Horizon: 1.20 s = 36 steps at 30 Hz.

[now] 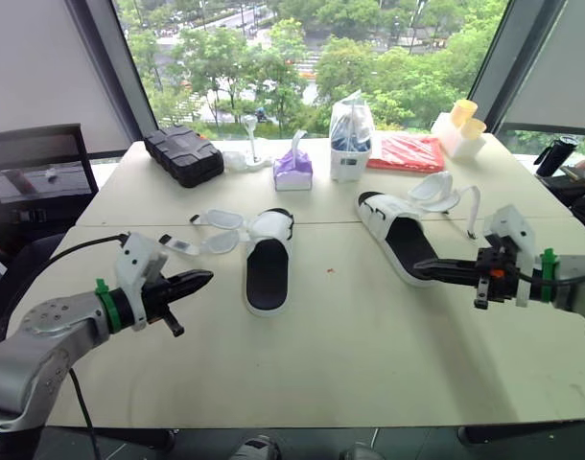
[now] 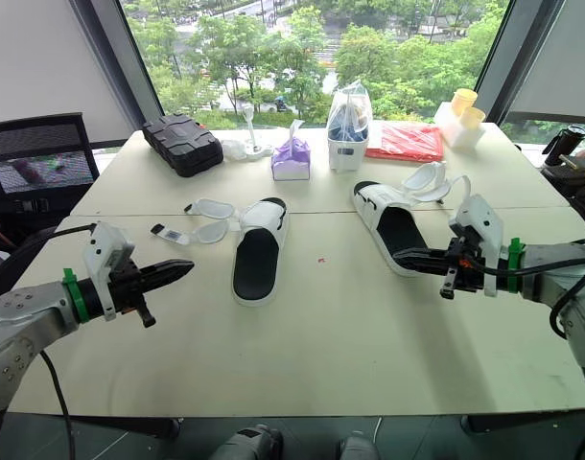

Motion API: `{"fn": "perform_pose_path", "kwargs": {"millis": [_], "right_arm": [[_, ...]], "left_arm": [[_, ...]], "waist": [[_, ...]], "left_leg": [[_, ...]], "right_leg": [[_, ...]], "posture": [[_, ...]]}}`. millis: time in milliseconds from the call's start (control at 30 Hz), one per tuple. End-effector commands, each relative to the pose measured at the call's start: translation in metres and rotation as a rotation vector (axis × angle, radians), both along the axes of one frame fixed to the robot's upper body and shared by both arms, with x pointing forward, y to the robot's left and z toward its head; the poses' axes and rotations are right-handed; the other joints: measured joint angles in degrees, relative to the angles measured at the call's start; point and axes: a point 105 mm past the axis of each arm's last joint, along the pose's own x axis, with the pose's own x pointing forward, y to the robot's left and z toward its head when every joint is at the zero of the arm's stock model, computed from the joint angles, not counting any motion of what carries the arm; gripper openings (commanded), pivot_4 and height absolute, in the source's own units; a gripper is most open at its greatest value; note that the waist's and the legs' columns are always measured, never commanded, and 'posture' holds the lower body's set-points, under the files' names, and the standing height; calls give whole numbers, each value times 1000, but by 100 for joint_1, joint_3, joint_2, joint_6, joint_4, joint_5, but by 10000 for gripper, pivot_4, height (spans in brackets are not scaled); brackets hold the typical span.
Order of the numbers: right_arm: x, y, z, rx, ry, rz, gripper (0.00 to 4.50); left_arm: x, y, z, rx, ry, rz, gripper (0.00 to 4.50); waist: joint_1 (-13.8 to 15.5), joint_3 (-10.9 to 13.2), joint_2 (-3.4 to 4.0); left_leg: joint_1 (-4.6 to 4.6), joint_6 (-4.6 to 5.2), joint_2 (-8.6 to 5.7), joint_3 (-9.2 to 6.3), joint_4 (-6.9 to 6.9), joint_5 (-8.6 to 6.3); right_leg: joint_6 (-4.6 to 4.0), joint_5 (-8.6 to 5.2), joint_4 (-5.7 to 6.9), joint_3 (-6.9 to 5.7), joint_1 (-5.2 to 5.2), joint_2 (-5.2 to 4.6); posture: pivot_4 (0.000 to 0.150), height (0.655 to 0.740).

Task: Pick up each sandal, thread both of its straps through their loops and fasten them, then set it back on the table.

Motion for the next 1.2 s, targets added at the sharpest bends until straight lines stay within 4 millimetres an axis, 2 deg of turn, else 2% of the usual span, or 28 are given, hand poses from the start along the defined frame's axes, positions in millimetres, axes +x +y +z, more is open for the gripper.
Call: {"fn": "perform_pose_path", "kwargs": {"millis": [33,167,233,400,900,1000,1100,1133,1167,1200], "right_arm": [[-3,2,13,-16,-36,20,0],[-4,5,11,-17,-28,27,0],[-3,6,11,-15,-36,20,0],[-2,6,5,-60,-65,12,0],[1,6,2,-44,-68,-1,0],[3,5,1,-51,-72,-12,0],[23,-2,11,-56,-172,-104,0],[32,-6,15,-78,-225,-147,5093],[42,-12,18,-114,-284,-196,5875],[50,-15,20,-137,-327,-226,9383]], "left_arm": [[-4,0,14,-8,-54,-7,0],[3,0,26,-51,-127,34,0],[4,1,31,-119,-94,46,0],[1,-2,20,-88,-49,26,0],[1,-8,18,-115,-41,24,0],[1,-9,17,-116,-37,21,0],[1,-11,15,-123,-30,16,0],[1,-12,15,-125,-29,14,0],[1,-13,14,-126,-27,13,0],[1,-14,13,-128,-27,12,0]], "waist": [[1,0,0],[5,0,-1],[6,2,-3],[-4,2,-3],[4,2,-4],[1,2,-4],[-16,2,-4],[-23,2,-4],[-30,2,-4],[-30,2,-4]], "left_leg": [[0,0,0,0,0,0],[0,0,0,3,0,0],[-1,0,0,3,1,0],[0,0,0,8,-1,0],[0,0,1,13,2,0],[0,0,1,14,3,1],[1,-1,2,17,3,1],[1,-2,2,20,4,1],[3,-3,3,23,4,2],[4,-4,3,27,5,3]], "right_leg": [[0,0,0,1,0,0],[0,0,0,3,-1,0],[0,0,0,4,-1,0],[1,1,1,9,-5,1],[0,5,1,17,-5,1],[1,5,1,17,-5,1],[-2,8,2,20,-5,2],[-3,9,2,23,-7,2],[-3,11,3,26,-8,3],[-3,14,3,28,-8,3]], "posture": [[1500,7400],[1500,7400],[1500,7400],[1500,7400],[1500,7400],[1500,7400],[1500,7400],[1500,7400],[1500,7400],[1500,7400]]}}
